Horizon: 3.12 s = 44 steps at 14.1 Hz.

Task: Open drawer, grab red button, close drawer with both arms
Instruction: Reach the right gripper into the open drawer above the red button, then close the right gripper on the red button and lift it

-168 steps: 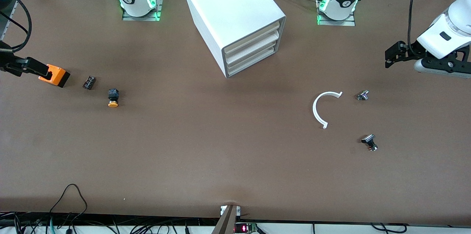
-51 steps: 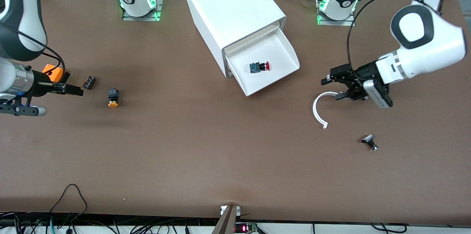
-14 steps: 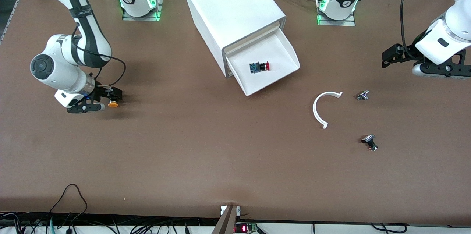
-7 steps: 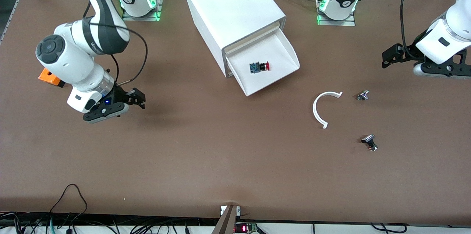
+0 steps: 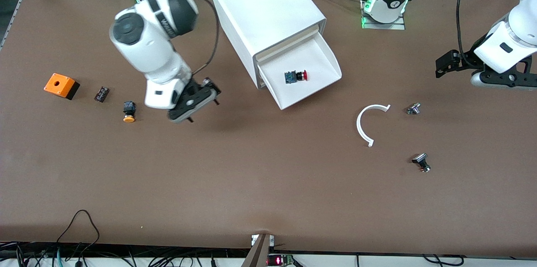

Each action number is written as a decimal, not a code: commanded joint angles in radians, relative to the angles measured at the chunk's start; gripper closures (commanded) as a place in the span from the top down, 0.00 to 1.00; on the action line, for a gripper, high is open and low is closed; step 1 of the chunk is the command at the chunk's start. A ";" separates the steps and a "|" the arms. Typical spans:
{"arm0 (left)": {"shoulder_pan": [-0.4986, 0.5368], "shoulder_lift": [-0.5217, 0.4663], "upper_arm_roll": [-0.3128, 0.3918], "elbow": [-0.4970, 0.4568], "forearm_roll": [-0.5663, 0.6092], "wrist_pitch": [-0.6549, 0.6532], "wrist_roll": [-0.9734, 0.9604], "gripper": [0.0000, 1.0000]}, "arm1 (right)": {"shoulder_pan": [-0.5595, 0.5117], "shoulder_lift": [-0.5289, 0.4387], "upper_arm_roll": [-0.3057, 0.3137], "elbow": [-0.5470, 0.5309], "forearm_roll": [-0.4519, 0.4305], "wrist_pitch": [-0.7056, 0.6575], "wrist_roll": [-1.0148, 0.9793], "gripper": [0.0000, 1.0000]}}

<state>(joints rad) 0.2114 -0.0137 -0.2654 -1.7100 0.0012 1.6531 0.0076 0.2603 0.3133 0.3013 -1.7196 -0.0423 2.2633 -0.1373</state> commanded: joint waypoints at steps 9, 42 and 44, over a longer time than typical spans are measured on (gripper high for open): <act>0.002 -0.003 -0.002 0.009 -0.009 -0.003 -0.008 1.00 | 0.281 0.273 0.002 0.423 -0.203 -0.169 -0.260 1.00; 0.002 -0.003 0.003 0.009 -0.009 -0.012 -0.009 1.00 | 0.369 0.411 0.111 0.425 -0.235 -0.209 -0.367 1.00; 0.002 -0.003 0.003 0.009 -0.010 -0.012 -0.009 1.00 | 0.366 0.411 0.121 0.425 -0.235 -0.223 -0.366 1.00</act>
<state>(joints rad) 0.2114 -0.0137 -0.2630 -1.7100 0.0012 1.6521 0.0075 0.6377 0.7135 0.3926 -1.3221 -0.2586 2.0757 -0.5008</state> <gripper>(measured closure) 0.000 0.000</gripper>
